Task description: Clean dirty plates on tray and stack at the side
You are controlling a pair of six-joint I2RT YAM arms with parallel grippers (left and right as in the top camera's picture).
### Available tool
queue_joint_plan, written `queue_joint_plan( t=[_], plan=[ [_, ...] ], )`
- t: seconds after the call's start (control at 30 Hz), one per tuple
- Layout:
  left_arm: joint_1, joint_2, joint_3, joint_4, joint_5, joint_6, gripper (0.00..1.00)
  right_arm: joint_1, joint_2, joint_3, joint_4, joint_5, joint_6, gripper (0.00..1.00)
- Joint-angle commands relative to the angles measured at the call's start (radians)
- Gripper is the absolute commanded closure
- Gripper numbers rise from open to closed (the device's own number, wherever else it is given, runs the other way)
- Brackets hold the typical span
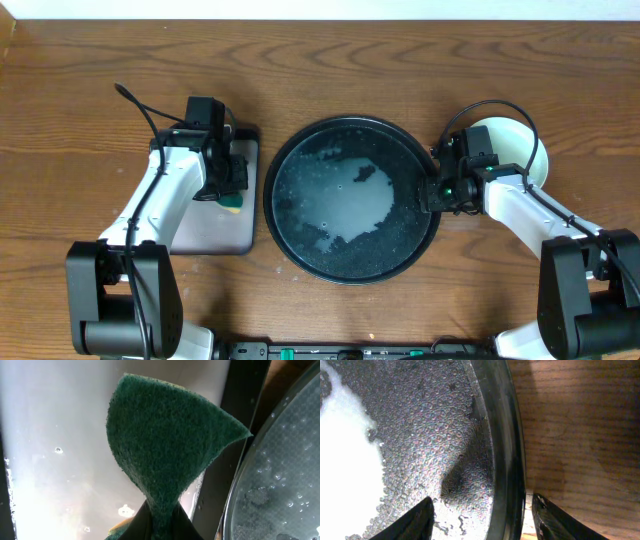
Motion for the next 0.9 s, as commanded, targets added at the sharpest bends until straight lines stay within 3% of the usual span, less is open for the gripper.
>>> queue_joint_plan(
  t=[0.0, 0.87],
  plan=[
    [0.0, 0.002, -0.003, 0.0, 0.002, 0.024, 0.93, 0.007, 0.0, -0.008, 0.002, -0.01, -0.011, 0.4],
    [0.0, 0.002, -0.074, 0.045, 0.108, 0.019, 0.93, 0.007, 0.0, -0.008, 0.005, -0.01, -0.011, 0.39]
  ],
)
